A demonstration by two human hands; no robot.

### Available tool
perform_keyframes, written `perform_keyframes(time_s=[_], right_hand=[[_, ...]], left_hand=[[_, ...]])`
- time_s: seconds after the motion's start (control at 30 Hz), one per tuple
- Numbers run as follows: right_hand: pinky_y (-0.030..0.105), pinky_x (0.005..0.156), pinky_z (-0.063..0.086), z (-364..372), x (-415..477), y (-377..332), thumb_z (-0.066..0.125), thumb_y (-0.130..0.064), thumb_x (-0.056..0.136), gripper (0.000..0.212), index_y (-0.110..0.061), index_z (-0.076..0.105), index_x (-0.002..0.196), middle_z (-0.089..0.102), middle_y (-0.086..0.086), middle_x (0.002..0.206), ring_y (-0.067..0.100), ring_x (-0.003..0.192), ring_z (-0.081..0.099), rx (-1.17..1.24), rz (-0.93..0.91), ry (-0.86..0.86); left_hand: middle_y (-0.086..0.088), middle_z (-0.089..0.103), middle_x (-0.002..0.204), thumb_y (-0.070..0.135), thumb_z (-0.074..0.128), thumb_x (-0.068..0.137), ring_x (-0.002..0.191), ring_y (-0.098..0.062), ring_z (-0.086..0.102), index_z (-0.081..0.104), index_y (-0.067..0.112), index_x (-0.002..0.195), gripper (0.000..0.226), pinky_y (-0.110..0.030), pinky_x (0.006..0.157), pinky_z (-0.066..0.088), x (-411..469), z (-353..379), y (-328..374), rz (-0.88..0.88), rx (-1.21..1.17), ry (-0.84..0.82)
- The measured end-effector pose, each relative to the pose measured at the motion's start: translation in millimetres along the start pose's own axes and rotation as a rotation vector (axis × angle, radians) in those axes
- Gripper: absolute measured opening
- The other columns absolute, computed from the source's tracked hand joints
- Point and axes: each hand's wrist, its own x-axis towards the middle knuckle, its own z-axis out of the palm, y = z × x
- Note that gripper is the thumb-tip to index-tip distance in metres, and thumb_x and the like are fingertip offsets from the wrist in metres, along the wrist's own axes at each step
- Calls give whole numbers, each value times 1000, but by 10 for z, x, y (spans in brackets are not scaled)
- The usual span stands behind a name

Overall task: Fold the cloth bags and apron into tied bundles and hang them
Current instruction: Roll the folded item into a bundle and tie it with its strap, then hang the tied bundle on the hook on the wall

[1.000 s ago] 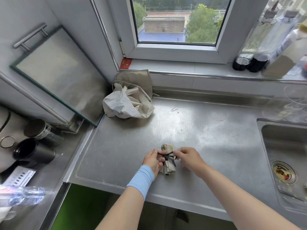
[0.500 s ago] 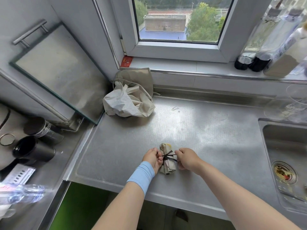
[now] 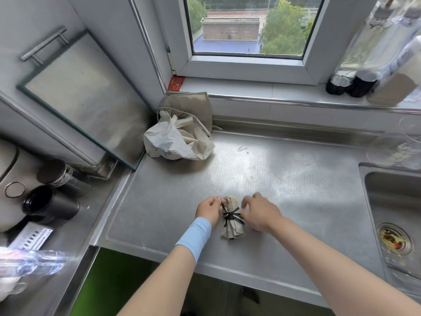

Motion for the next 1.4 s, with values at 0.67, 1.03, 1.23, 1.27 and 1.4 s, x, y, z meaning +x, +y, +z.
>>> perform_keyframes(time_s=[0.67,1.03,1.23,1.27,1.4], right_hand=[[37,96,48,-59,217,-54,49,-7,77,70,-26,43,144,55,-2,132,19,124,47,67,-290,-44],[18,66,45,-246,90,25,54,-9,77,62,-17,51,139,69,-6,103,9,85,65,576,-124,-156],[18,65,44,-688,27,-468,55,-12,71,44,-13,66,114,71,5,101,10,78,63,871,-215,-155],[17,65,45,-792,27,-570,57,-7,76,38,-13,67,111,71,4,100,10,80,63,890,-247,-132],[21,75,49,-1257,20,-1048,65,-7,81,20,-18,73,95,74,0,89,11,83,66,915,-365,4]], left_hand=[[2,49,121,42,77,62,104,-19,55,41,20,127,78,-31,83,48,-401,149,177,52,678,-205],[3,69,103,20,68,75,91,-12,66,65,25,106,32,-25,86,54,-388,-150,371,156,741,-242],[2,70,102,15,73,71,95,-12,67,67,22,105,36,-30,89,55,-400,-671,928,198,623,-197],[2,70,101,14,73,69,95,-12,67,68,22,103,36,-33,89,56,-387,-778,1034,220,587,-187],[2,70,102,6,74,76,98,-11,64,69,22,108,35,-21,89,49,-362,-1220,1519,340,505,-164]])
